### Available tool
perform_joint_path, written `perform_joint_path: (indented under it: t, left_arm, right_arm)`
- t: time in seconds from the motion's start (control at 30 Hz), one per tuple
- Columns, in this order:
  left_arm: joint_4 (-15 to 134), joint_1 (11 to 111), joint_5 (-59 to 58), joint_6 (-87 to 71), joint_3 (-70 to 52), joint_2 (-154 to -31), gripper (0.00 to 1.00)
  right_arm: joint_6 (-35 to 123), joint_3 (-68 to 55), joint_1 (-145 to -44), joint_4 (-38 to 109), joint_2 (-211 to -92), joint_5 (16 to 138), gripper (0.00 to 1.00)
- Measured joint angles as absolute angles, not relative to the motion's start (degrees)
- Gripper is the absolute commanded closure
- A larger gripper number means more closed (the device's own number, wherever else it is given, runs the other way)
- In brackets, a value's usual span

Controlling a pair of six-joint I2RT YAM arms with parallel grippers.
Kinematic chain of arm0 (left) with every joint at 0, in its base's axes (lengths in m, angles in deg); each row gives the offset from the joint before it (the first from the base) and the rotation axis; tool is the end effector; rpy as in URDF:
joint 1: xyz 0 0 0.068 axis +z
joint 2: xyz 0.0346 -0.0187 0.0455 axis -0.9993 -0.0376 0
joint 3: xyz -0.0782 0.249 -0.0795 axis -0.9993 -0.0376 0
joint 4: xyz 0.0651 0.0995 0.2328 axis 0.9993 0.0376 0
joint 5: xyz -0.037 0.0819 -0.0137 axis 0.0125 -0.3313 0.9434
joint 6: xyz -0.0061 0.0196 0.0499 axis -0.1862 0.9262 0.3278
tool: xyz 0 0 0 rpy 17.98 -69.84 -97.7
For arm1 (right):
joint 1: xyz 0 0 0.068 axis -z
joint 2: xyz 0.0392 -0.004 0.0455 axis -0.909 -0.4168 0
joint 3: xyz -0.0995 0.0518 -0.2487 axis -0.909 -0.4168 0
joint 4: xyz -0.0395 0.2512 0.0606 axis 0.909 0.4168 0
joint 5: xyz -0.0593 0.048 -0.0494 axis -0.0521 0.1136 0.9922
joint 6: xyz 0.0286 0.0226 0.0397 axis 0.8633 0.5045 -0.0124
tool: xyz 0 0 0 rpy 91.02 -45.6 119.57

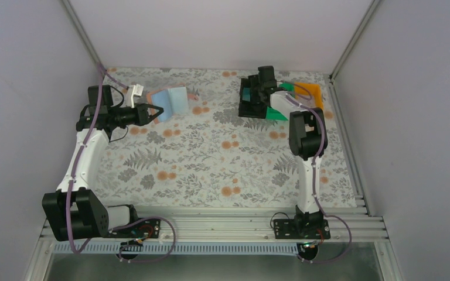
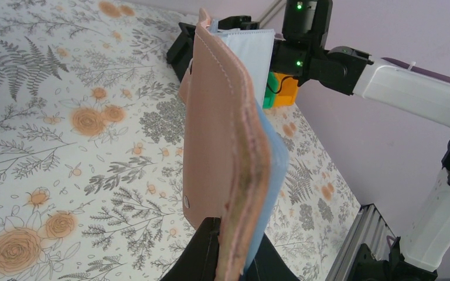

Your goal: Take the credit cards out of the card holder

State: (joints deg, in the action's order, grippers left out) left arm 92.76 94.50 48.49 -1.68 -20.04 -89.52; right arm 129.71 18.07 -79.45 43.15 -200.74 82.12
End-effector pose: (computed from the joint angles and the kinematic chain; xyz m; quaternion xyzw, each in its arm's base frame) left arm 0.2616 0.0004 0.3160 0.1128 0.8170 -0.4318 0.3652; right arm 0.5023 0.1273 0.1744 0.5630 0.7036 0.3574 0.2455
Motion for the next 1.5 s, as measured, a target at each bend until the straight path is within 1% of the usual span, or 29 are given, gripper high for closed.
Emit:
perform_joint_path:
  t: [0.07, 0.1, 0.17, 0.33, 0.47, 0.57, 0.7, 0.8, 0.97, 1.1, 1.2, 1.23, 1.27, 1.3, 1.5]
  left_arm:
    - [92.7, 94.5, 48.5, -1.7, -20.0, -89.5, 0.98]
    - [92.7, 94.5, 48.5, -1.7, -20.0, -89.5, 0.98]
    - [92.8, 94.5, 48.5, -1.7, -20.0, -89.5, 0.98]
    - [92.8, 94.6, 48.5, -1.6, -20.0, -89.5, 0.98]
    - [92.8, 94.7, 48.5, -1.3, -20.0, -89.5, 0.98]
    - [92.8, 94.8, 48.5, -1.2, -20.0, -89.4, 0.98]
    - [92.8, 94.9, 49.0, -0.4, -20.0, -89.0, 0.97]
    - [94.2, 94.9, 50.5, 1.1, -19.1, -88.8, 0.98]
    - [99.7, 94.9, 54.7, 6.9, -11.0, -89.6, 0.98]
    - [103.3, 94.8, 59.0, 12.3, -6.1, -89.3, 0.98]
    - [106.6, 94.8, 61.2, 15.9, -5.4, -88.9, 0.98]
    - [107.8, 94.7, 61.8, 17.2, -5.4, -88.8, 0.97]
    - [109.0, 94.7, 62.3, 18.4, -5.3, -88.7, 0.97]
    - [110.1, 94.7, 62.8, 19.5, -5.2, -88.6, 0.98]
    - [114.6, 94.7, 65.5, 25.1, -3.5, -87.3, 0.98]
  right_arm:
    - [128.7, 18.6, -79.5, 43.5, -200.4, 82.2, 0.11]
    - [128.5, 18.7, -79.5, 43.6, -200.1, 82.1, 0.04]
    - [127.6, 19.1, -79.4, 44.6, -199.2, 81.8, 0.02]
    - [125.3, 19.7, -79.1, 45.3, -196.7, 80.7, 0.02]
    - [119.0, 20.3, -79.1, 44.9, -193.5, 77.4, 0.02]
    - [112.7, 20.3, -79.2, 42.6, -190.2, 71.2, 0.06]
    - [98.6, 21.5, -79.9, 40.5, -185.1, 59.3, 0.12]
    - [85.9, 23.8, -82.2, 41.2, -182.1, 52.9, 0.15]
    - [62.9, 24.0, -90.3, 46.3, -175.2, 44.4, 0.16]
    - [51.1, 20.7, -94.5, 47.9, -169.8, 37.5, 0.16]
    - [45.9, 19.8, -94.4, 49.7, -168.2, 35.1, 0.14]
    - [44.0, 19.8, -94.5, 50.7, -168.1, 34.7, 0.11]
    - [42.1, 19.8, -94.5, 51.8, -168.1, 34.4, 0.05]
    - [40.2, 19.8, -94.6, 53.3, -168.3, 34.2, 0.03]
    - [32.2, 18.4, -96.3, 57.7, -167.9, 32.0, 0.03]
